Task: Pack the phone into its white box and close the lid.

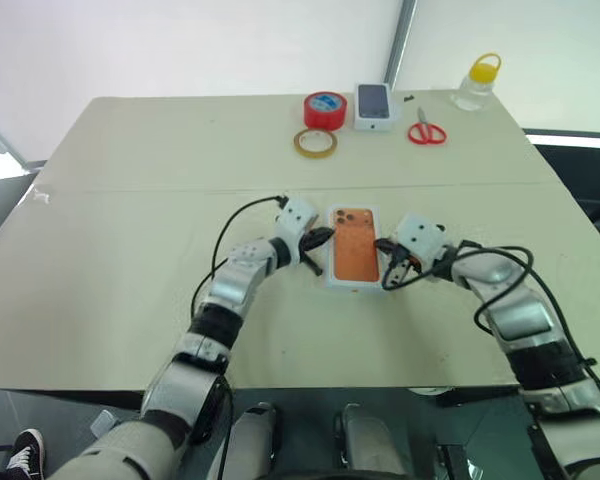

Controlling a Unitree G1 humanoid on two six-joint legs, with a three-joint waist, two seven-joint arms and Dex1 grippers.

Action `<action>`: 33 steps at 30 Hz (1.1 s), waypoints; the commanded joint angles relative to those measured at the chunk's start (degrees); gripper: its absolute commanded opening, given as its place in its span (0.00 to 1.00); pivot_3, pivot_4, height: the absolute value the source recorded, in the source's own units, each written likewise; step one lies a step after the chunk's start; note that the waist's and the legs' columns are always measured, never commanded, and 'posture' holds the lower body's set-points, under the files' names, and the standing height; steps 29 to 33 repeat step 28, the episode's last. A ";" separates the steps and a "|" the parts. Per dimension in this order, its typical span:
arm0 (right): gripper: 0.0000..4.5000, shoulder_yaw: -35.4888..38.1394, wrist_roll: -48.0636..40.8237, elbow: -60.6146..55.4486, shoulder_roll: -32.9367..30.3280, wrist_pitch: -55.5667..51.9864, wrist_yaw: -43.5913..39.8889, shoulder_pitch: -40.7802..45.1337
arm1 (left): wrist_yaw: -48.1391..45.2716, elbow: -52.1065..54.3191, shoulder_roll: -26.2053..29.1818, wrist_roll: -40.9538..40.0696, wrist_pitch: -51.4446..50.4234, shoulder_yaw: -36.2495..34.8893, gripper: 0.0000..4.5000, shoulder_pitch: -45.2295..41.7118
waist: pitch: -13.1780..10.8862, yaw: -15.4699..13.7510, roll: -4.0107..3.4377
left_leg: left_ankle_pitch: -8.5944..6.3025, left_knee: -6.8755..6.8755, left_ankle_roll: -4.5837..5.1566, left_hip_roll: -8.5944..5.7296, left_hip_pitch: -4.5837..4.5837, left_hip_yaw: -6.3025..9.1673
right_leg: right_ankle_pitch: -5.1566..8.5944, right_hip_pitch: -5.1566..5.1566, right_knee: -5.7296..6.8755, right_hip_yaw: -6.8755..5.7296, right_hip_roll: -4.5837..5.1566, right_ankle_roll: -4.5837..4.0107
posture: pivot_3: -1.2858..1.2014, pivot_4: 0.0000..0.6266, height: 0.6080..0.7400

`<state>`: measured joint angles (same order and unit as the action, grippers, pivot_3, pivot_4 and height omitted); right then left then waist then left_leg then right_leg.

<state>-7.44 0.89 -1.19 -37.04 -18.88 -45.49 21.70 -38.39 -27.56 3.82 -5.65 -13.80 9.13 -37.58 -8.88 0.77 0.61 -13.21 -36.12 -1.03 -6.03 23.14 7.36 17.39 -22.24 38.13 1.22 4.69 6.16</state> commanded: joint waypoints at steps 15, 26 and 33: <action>1.00 8.69 -12.96 1.00 0.49 -3.25 -5.63 3.98 | -5.93 25.15 18.12 -11.35 -7.74 -12.82 0.99 10.46 | -0.04 0.03 0.06 | 0.14 0.07 -0.23 0.01 0.30 -0.01 | -0.01 -0.42 0.02 0.05 0.03 -0.02 | 0.52 0.24 1.00; 1.00 13.42 -16.00 5.03 -8.53 4.11 -14.77 -1.62 | -7.14 31.37 29.79 -16.64 -4.55 -26.77 0.99 24.53 | -0.13 0.06 -0.01 | -0.02 0.09 0.02 0.02 0.29 -0.02 | 0.00 -0.38 -0.02 0.04 0.10 -0.04 | 0.52 0.24 1.00; 1.00 13.95 -15.72 6.56 -8.82 4.77 -14.07 -1.09 | -7.14 33.38 31.62 -17.61 -7.73 -28.11 0.99 28.17 | -0.14 0.14 -0.02 | -0.01 0.10 0.02 0.03 0.28 -0.03 | -0.01 -0.40 0.00 0.05 0.10 -0.05 | 0.52 0.24 1.00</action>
